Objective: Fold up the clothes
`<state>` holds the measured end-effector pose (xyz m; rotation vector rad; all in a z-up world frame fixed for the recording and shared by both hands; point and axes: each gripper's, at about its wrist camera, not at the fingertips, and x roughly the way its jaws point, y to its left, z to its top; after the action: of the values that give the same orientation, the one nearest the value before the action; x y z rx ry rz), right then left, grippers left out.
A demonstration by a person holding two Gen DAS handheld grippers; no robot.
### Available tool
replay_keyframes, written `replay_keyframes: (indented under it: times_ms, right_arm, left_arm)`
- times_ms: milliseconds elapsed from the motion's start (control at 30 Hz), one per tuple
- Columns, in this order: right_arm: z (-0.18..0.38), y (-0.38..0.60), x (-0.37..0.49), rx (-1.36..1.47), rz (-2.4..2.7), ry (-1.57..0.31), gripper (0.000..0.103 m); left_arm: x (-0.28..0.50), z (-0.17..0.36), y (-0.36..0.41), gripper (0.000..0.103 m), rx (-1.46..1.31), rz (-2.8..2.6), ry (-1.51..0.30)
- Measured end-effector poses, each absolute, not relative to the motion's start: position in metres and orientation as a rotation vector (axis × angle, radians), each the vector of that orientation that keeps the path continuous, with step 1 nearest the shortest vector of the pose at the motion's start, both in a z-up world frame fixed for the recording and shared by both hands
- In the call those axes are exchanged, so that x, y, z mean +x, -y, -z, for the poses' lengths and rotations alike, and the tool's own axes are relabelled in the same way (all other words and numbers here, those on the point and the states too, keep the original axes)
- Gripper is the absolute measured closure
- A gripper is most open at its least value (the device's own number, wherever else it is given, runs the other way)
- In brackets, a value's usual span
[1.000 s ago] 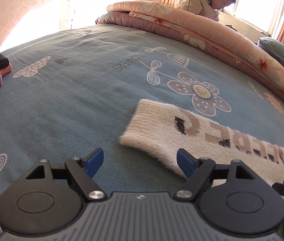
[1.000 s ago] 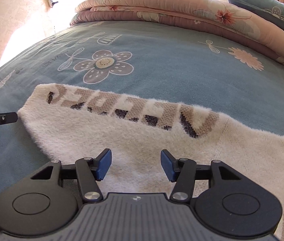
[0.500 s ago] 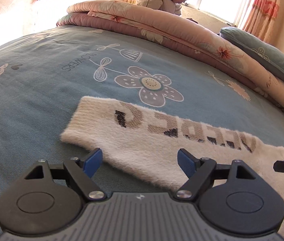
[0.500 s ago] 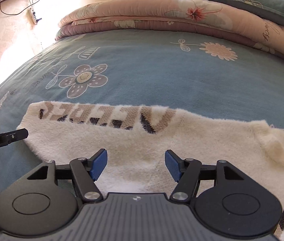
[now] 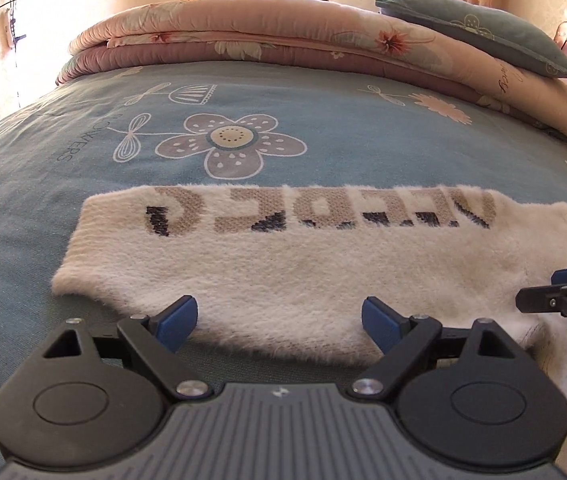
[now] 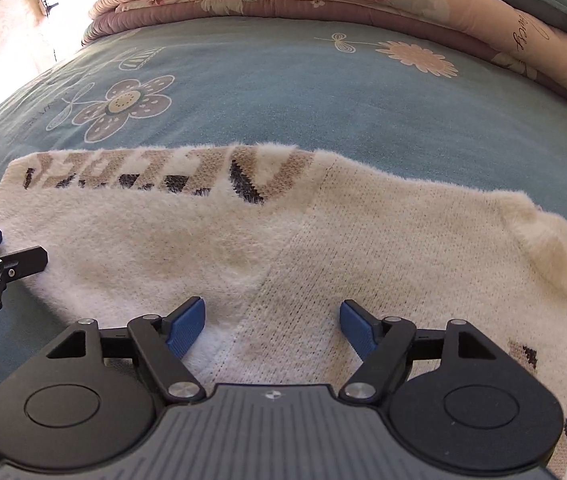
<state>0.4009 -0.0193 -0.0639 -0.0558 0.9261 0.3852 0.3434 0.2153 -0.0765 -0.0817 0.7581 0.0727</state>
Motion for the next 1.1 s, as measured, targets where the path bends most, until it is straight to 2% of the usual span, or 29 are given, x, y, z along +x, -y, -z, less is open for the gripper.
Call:
replay_keyframes:
  times_ms: [167,367,433,567,800,1100]
  right_arm:
    - [0.043,0.036,0.368,-0.07,-0.368,-0.903,0.024]
    - [0.072,0.033,0.35,-0.155,-0.351,-0.992,0.024]
    - [0.083,0.03,0.35,-0.138,-0.351,-1.015,0.02]
    - [0.06,0.042,0.338,-0.071,-0.382,-1.008,0.022]
    - [0.015,0.119,0.282,-0.054,-0.244,-0.957,0.021]
    - [0.046,0.231,0.203,0.158,-0.004,-0.979,0.021]
  left_arm:
    - [0.342,0.075,-0.222,0.013,-0.102,-0.075,-0.767]
    - [0.342,0.074,-0.215,0.013,-0.086,-0.062,-0.77]
    - [0.343,0.073,-0.211,0.012,-0.073,-0.057,-0.767]
    - [0.343,0.072,-0.205,0.012,-0.047,-0.056,-0.77]
    - [0.333,0.052,-0.185,0.012,-0.049,0.0,-0.74]
    - [0.304,0.016,-0.092,0.008,-0.066,0.341,-0.747]
